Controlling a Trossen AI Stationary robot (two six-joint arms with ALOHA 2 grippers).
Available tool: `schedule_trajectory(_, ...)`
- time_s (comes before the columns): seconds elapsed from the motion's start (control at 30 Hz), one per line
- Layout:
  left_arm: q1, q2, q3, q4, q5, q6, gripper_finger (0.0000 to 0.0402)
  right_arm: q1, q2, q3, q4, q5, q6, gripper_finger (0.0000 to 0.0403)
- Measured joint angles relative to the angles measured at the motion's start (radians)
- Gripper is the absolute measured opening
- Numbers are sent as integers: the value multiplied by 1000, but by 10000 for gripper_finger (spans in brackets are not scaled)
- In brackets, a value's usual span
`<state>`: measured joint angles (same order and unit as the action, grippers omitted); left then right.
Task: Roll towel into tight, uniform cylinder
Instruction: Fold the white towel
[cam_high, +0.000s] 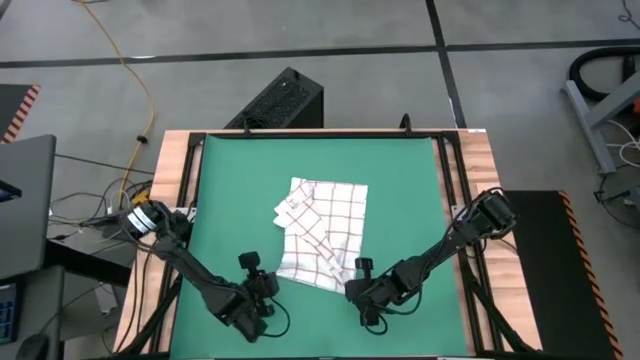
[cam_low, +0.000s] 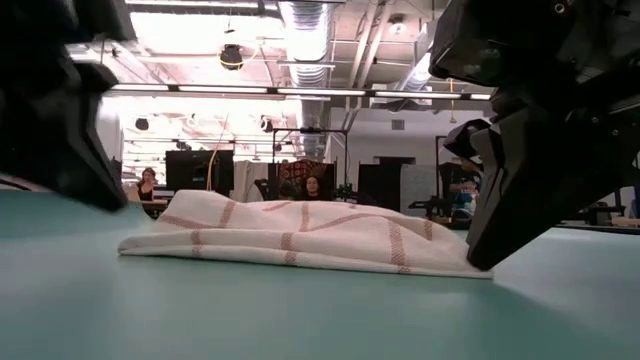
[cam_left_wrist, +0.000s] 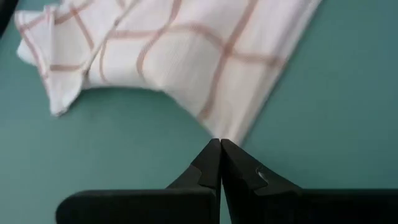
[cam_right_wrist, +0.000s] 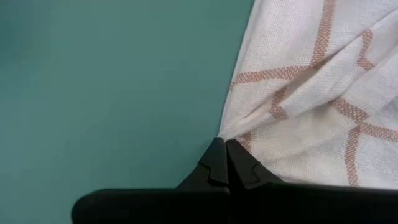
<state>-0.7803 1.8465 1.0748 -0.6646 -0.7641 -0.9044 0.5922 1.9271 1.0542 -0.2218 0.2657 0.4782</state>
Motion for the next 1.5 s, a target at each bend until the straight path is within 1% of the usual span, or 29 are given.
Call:
schedule_trajectory(0.07, -22, -39, 0, 13, -24, -3, 0, 0, 0, 0, 0, 0, 0, 2)
schedule_trajectory(0.13, -49, -77, 0, 28, -87, 8, 0, -6, 1, -1, 0, 0, 0, 2)
schedule_trajectory(0.17, -62, -93, 1, 40, -139, 12, 0, -6, 1, -1, -1, 0, 0, 3)
schedule_trajectory(0.2, -75, -100, 0, 52, -221, 9, 0, -5, 1, -1, -1, 0, 0, 3)
schedule_trajectory(0.27, -102, -101, -30, 107, -424, -21, 0, -6, 1, -1, -1, 0, -3, 3)
schedule_trajectory(0.3, -108, -97, -53, 136, -485, -36, 0, -6, 1, -1, -2, 0, -4, 3)
schedule_trajectory(0.33, -107, -95, -82, 166, -494, -47, 0, -6, 2, -1, -2, 0, -4, 3)
schedule_trajectory(0.4, -97, -94, -161, 262, -439, -61, 0, -6, 2, -2, -2, 1, -5, 4)
schedule_trajectory(0.47, -93, -91, -247, 450, -427, -29, 0, -6, 2, -2, -2, 1, -5, 4)
schedule_trajectory(0.53, -95, -91, -321, 708, -433, 103, 0, -6, 2, -2, -2, 1, -6, 4)
schedule_trajectory(0.6, -90, -92, -380, 946, -394, 253, 0, -7, 2, -2, -2, 1, -8, 5)
schedule_trajectory(0.67, -66, -92, -423, 1135, -283, 388, 0, -6, 2, -2, -2, 1, -8, 5)
schedule_trajectory(0.7, -50, -92, -432, 1189, -234, 440, 0, -6, 2, -2, -2, 1, -8, 5)
schedule_trajectory(0.73, -34, -92, -436, 1209, -208, 473, 0, -7, 2, -2, -2, 1, -8, 5)
schedule_trajectory(0.8, -1, -93, -435, 1200, -200, 516, 0, -6, 2, -2, -2, 3, -8, 5)
schedule_trajectory(0.87, 35, -93, -432, 1191, -165, 548, 0, -6, 2, -2, -1, 3, -4, 5)
schedule_trajectory(0.97, 77, -93, -431, 1182, -98, 565, 0, -6, 2, -3, -1, 4, 3, 5)
schedule_trajectory(1.17, 96, -93, -431, 1142, -58, 559, 0, -6, 2, -3, -2, 5, 3, 5)
schedule_trajectory(1.27, 96, -72, -430, 1152, -57, 549, 0, -6, 2, -3, -2, 5, 3, 5)
schedule_trajectory(1.5, 100, 31, -418, 1149, -85, 495, 0, -6, 2, -3, -2, 5, 3, 5)
